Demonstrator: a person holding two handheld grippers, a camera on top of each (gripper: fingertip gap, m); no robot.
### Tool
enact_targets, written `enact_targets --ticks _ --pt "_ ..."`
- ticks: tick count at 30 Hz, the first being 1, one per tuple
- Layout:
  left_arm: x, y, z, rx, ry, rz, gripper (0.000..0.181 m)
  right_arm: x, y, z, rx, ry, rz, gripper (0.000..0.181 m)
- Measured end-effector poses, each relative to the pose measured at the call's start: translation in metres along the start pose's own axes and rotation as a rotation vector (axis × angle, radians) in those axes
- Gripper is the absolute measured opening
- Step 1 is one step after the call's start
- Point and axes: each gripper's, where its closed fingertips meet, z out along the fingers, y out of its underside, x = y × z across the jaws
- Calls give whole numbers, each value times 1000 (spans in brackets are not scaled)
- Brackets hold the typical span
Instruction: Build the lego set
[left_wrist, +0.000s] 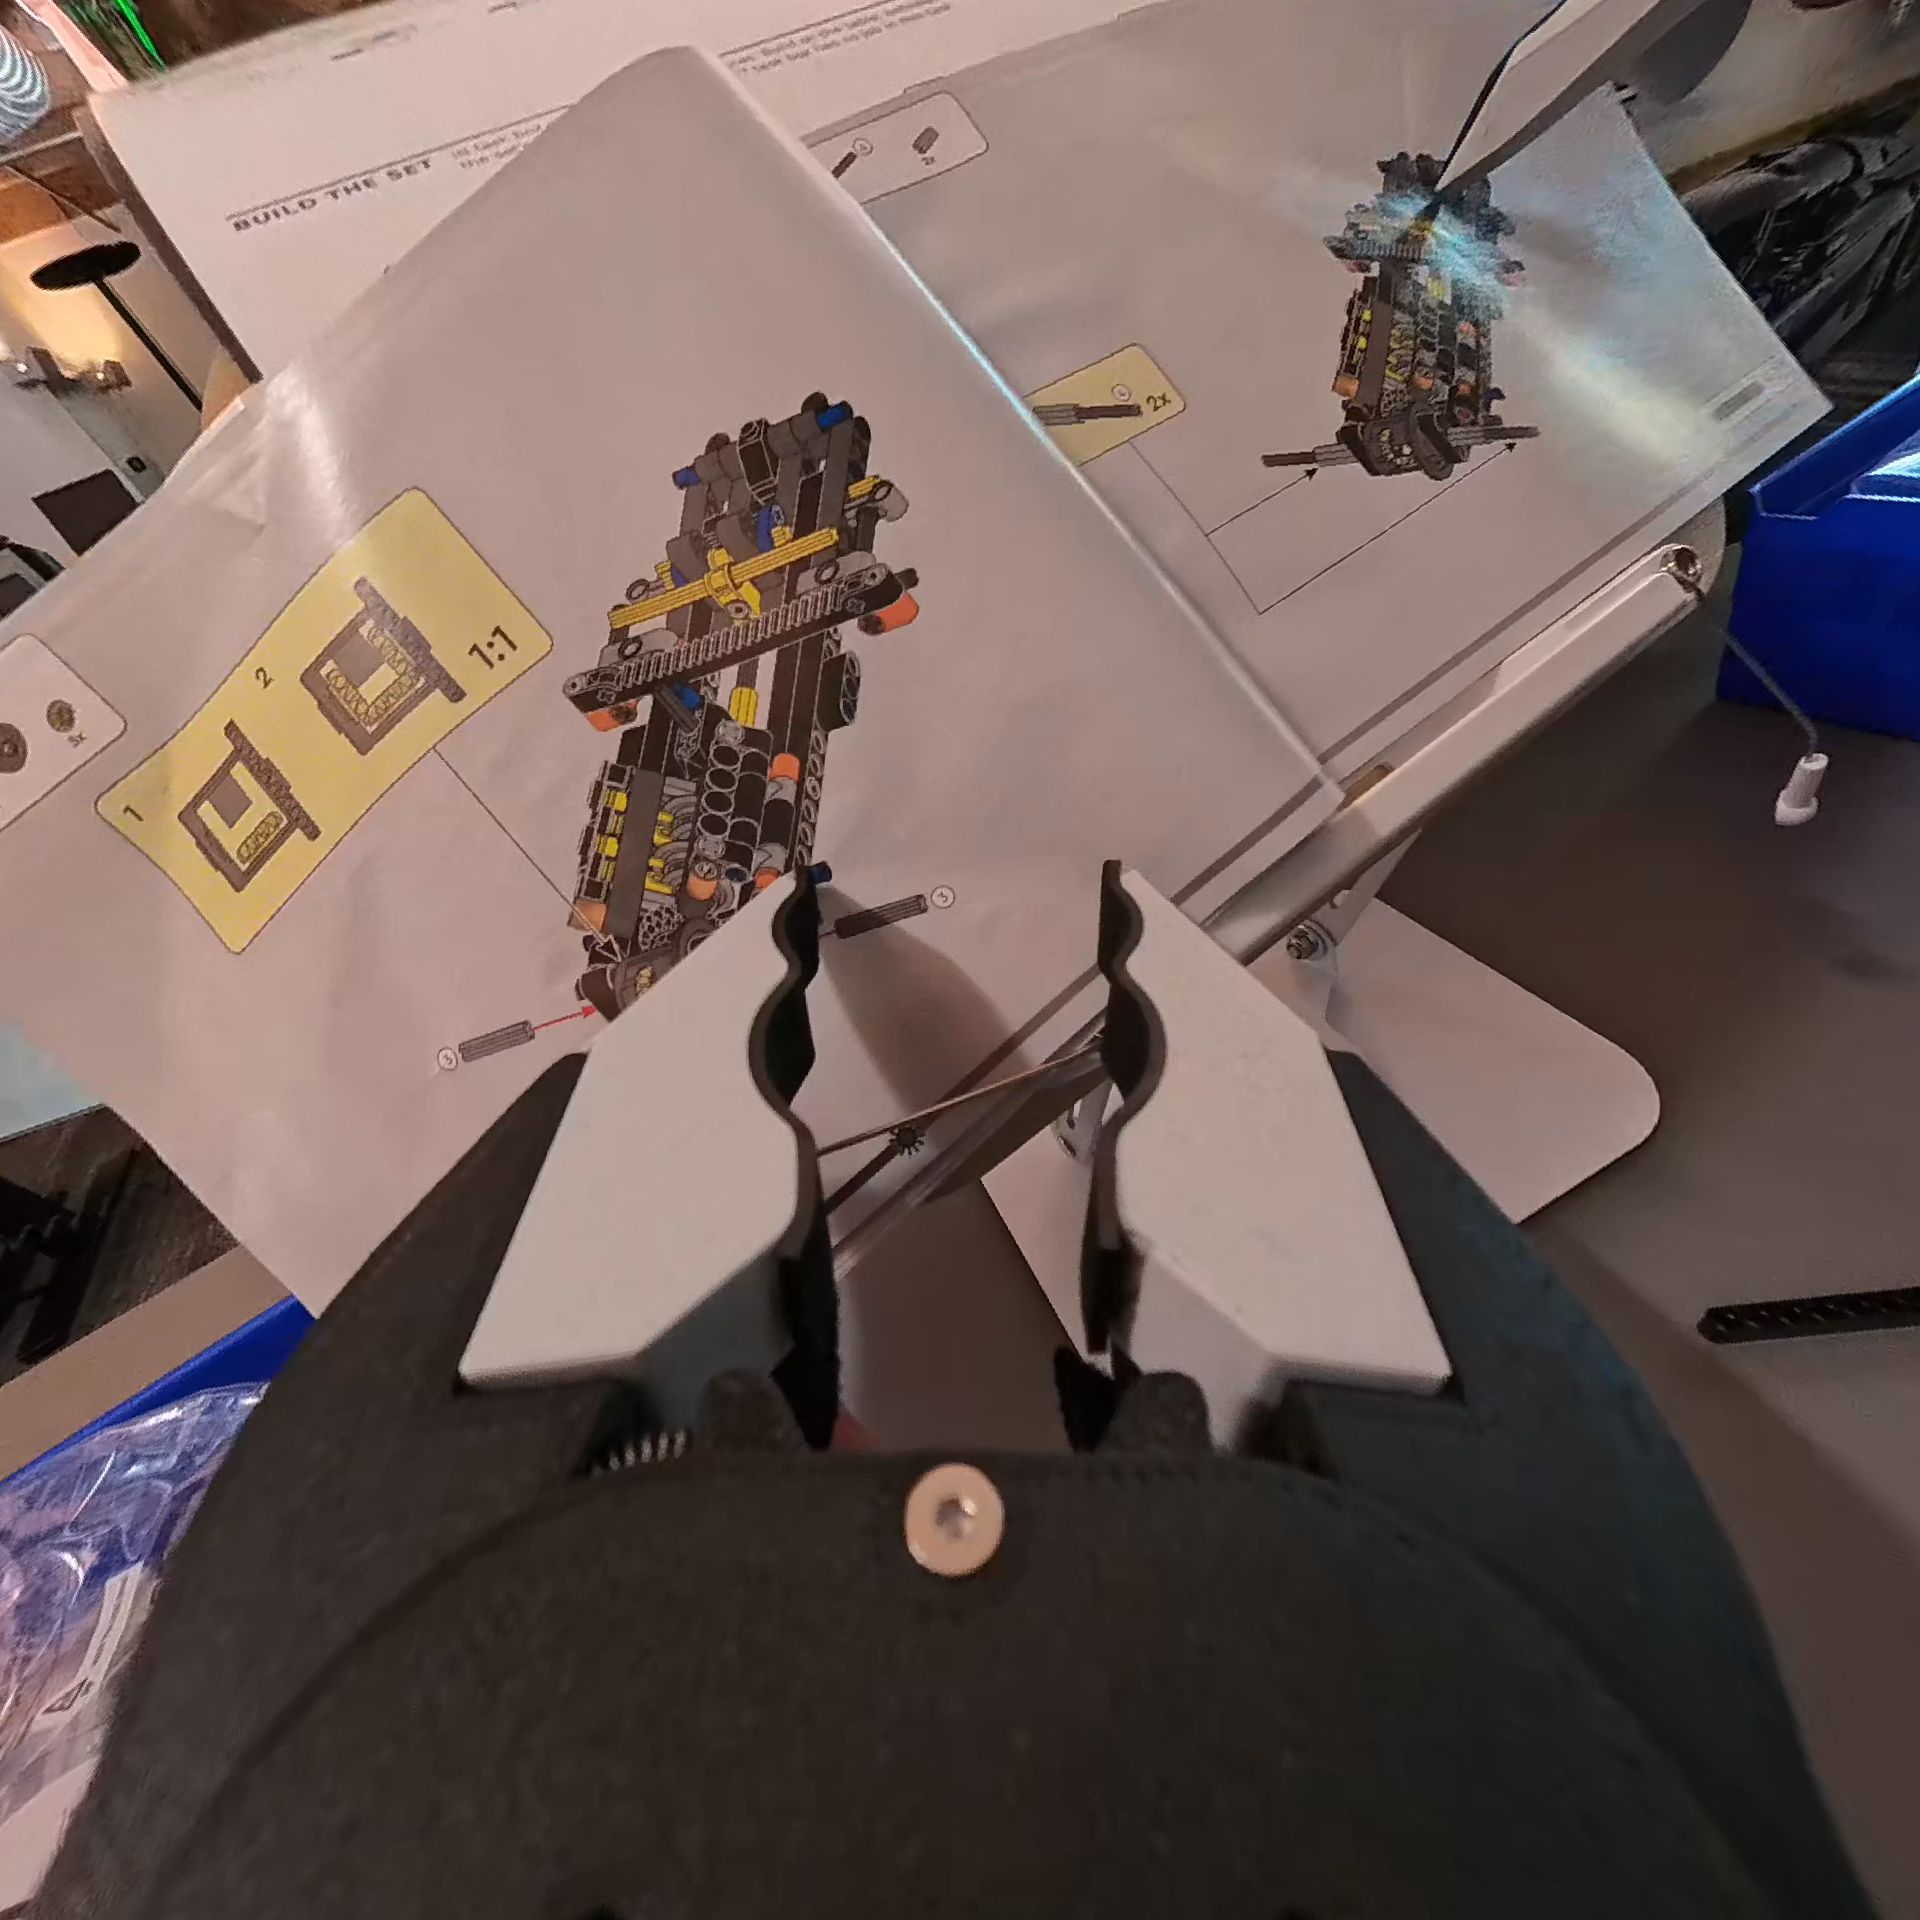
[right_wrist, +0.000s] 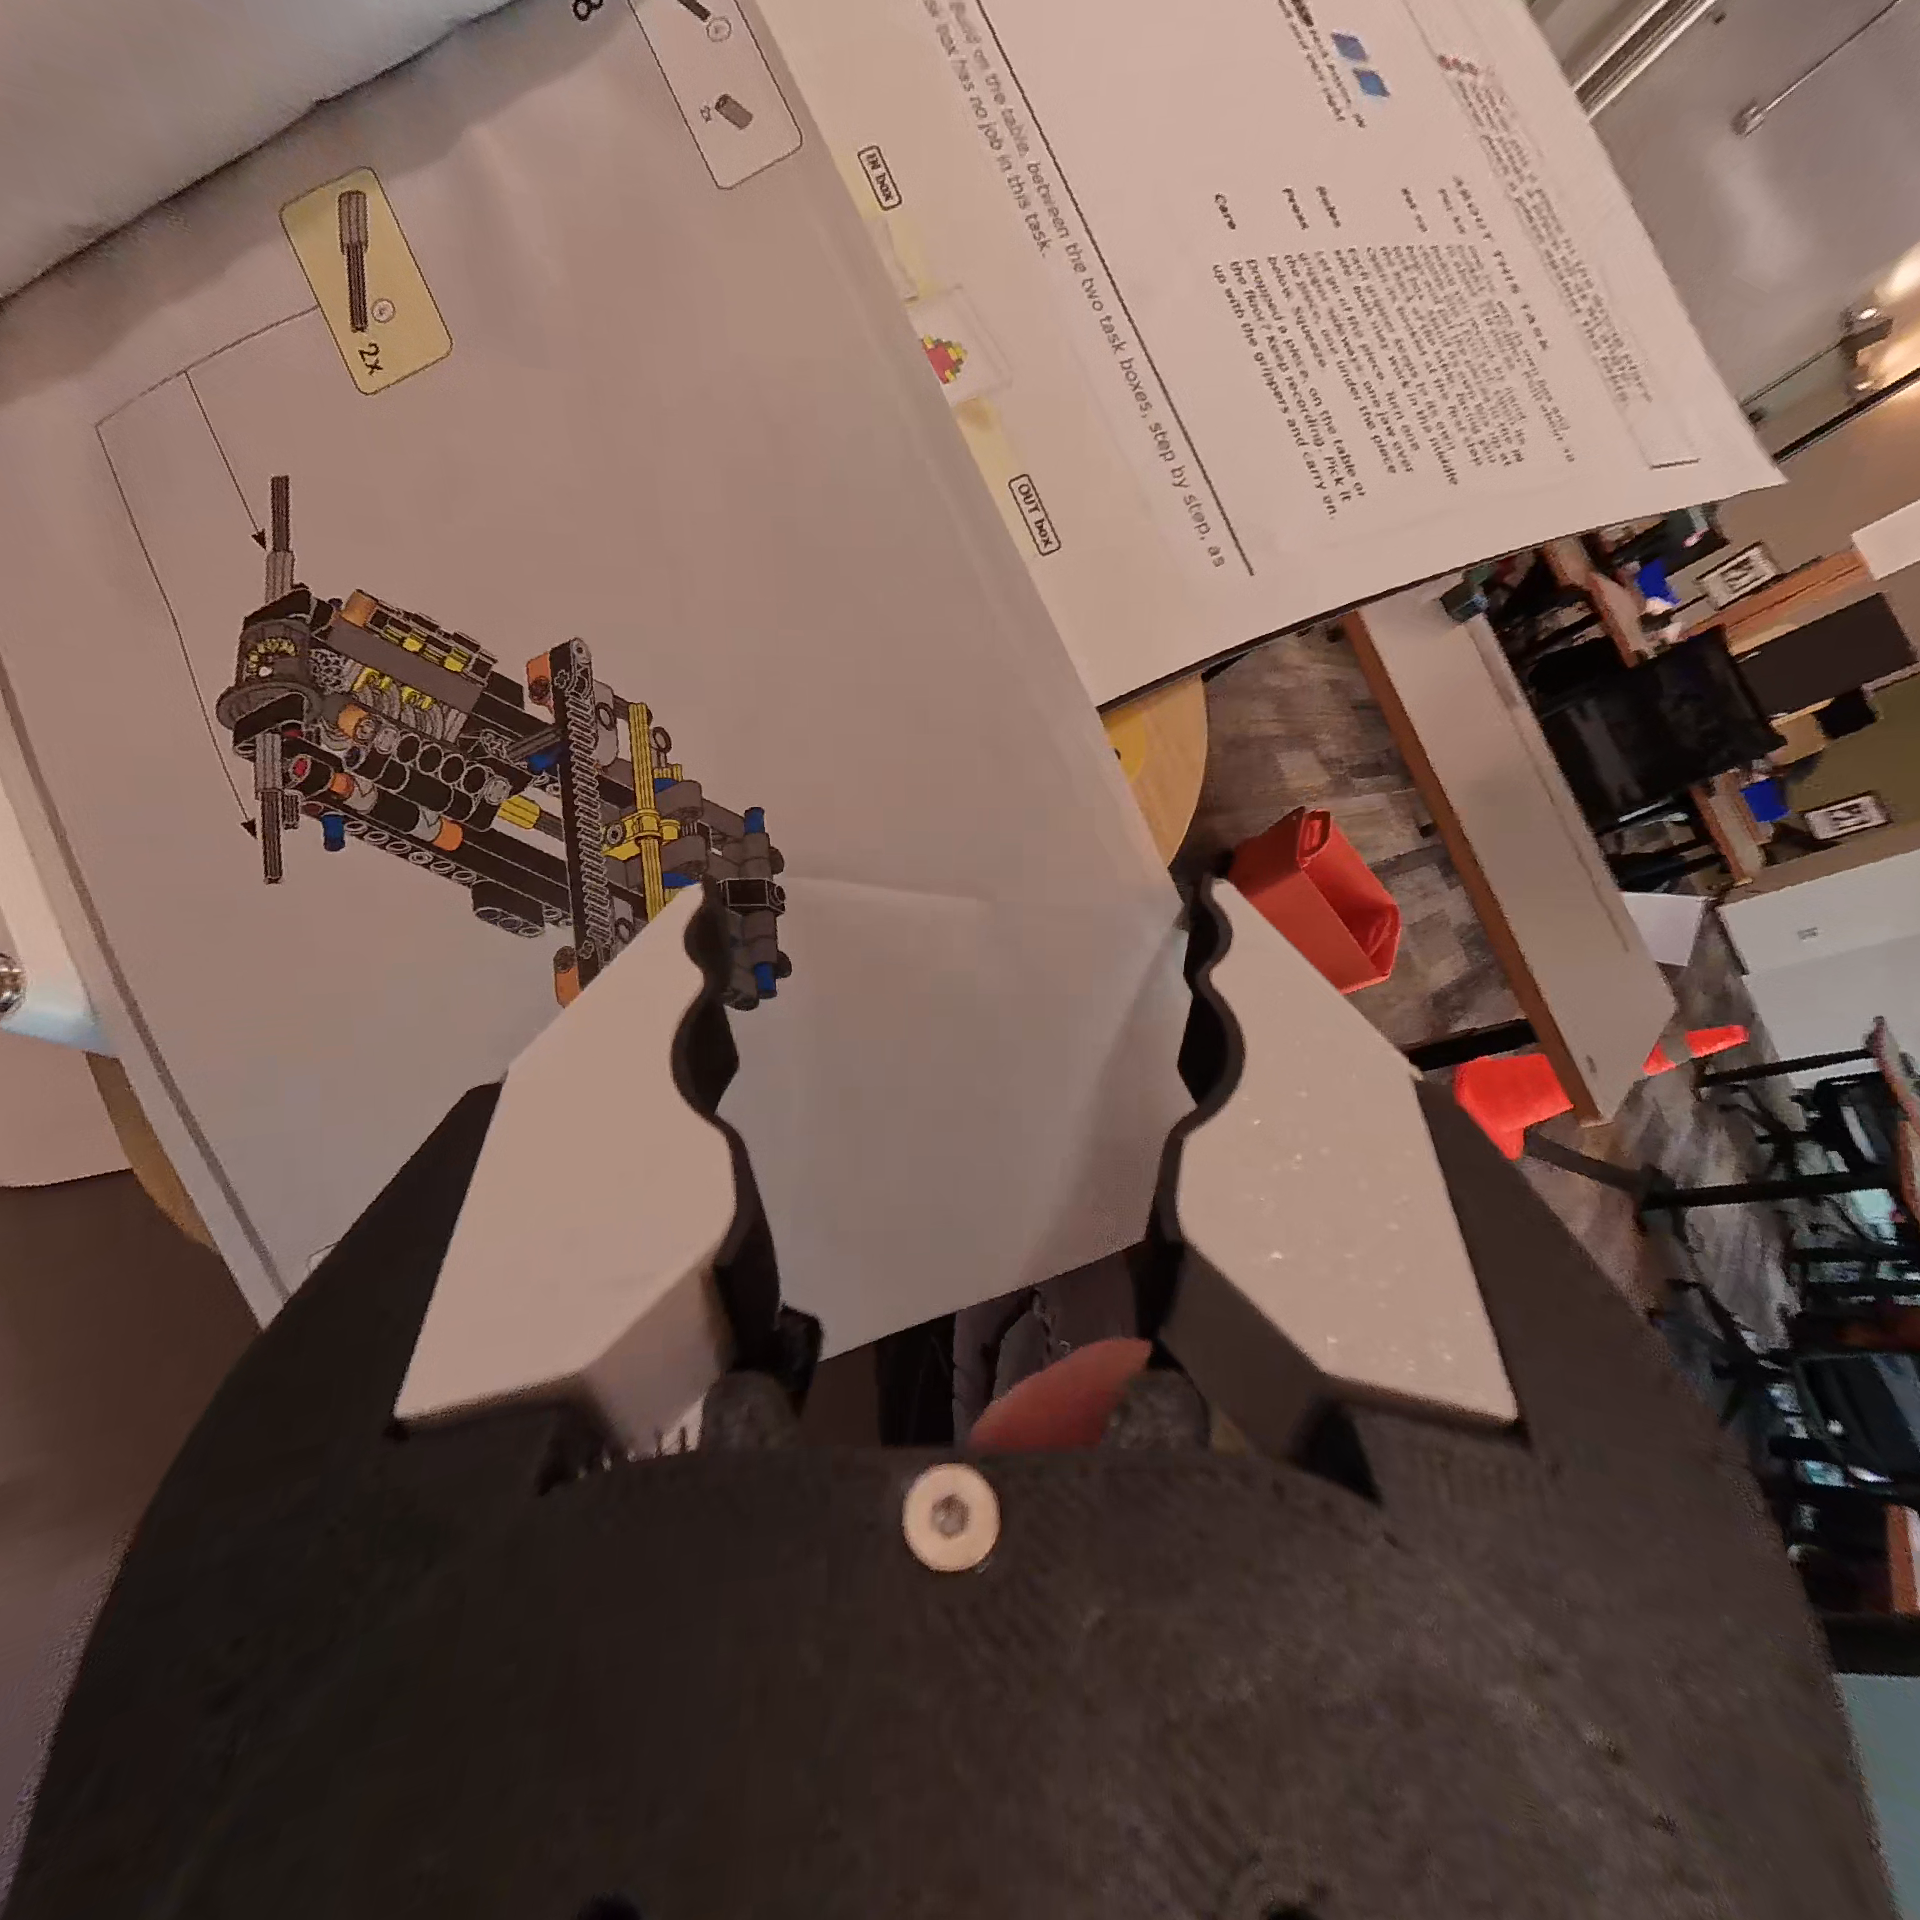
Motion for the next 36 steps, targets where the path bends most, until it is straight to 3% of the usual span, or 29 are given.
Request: enact_targets --ticks 7,17,25,26,31,36 --pt "1 1 -2 4 2 -4 52 5 -5 -7 27 102 -94 75" --pt "1 1 -2 0 0 -7 52 -5 -1 -4 21 48 -55 53" --pt "0 -2 -6 -2 -10 -3 56 -21 -15 -32 63 142 -191 16" --pt "-1 -4 -8 -2 -16 2 59 -26 -18 -37 77 139 -196 4" --pt "11 -43 -18 94 -38 66 59 -49 -39 -58 134 140 -225 0" --pt "78 -83 -7 123 119 106 65 -80 -49 -59 113 77 -157 0"
